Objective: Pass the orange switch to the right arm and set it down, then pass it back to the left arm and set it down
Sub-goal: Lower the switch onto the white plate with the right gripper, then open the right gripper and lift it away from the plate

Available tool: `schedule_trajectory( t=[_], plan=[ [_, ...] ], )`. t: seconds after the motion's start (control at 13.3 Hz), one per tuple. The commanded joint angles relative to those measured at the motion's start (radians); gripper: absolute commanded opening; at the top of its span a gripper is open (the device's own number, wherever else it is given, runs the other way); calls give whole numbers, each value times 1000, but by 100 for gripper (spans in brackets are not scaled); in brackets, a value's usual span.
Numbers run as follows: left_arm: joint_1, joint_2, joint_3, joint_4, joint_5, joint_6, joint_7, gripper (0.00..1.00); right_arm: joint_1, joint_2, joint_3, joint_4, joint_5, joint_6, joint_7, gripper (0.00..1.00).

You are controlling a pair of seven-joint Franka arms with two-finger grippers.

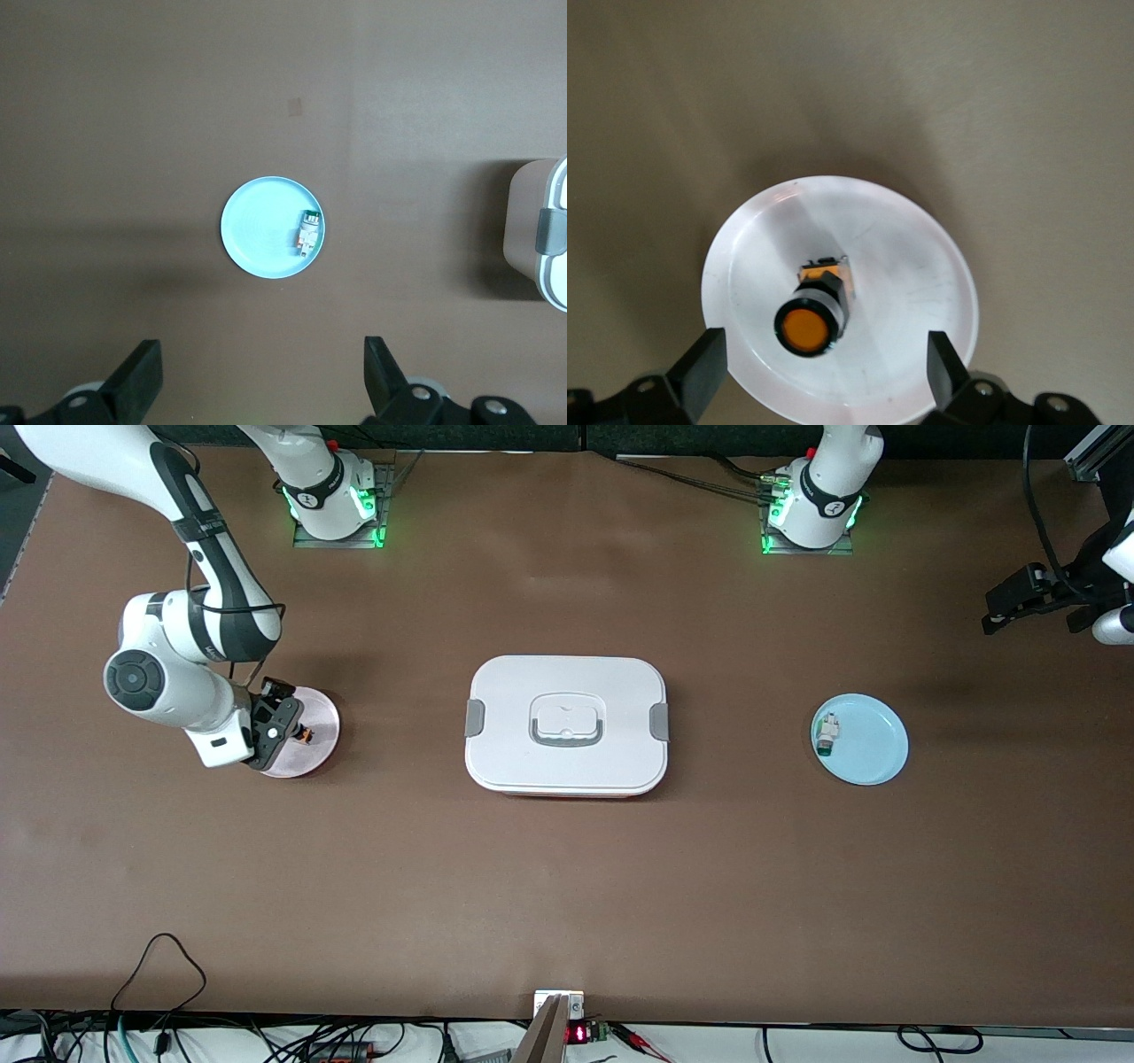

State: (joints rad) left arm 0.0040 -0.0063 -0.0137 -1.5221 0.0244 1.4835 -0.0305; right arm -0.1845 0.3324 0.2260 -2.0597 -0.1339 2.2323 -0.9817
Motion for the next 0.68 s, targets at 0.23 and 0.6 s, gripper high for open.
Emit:
schedule_trajectory(
  t=[0.23,0.6],
  plan=[
    [2,12,-2,28,16,-20,-3,100,-9,-47,4,209,135,-195,50,100],
    [2,12,-2,26,16,-20,-3,100,-4,-70,7,395,132,-420,436,100]
  ],
)
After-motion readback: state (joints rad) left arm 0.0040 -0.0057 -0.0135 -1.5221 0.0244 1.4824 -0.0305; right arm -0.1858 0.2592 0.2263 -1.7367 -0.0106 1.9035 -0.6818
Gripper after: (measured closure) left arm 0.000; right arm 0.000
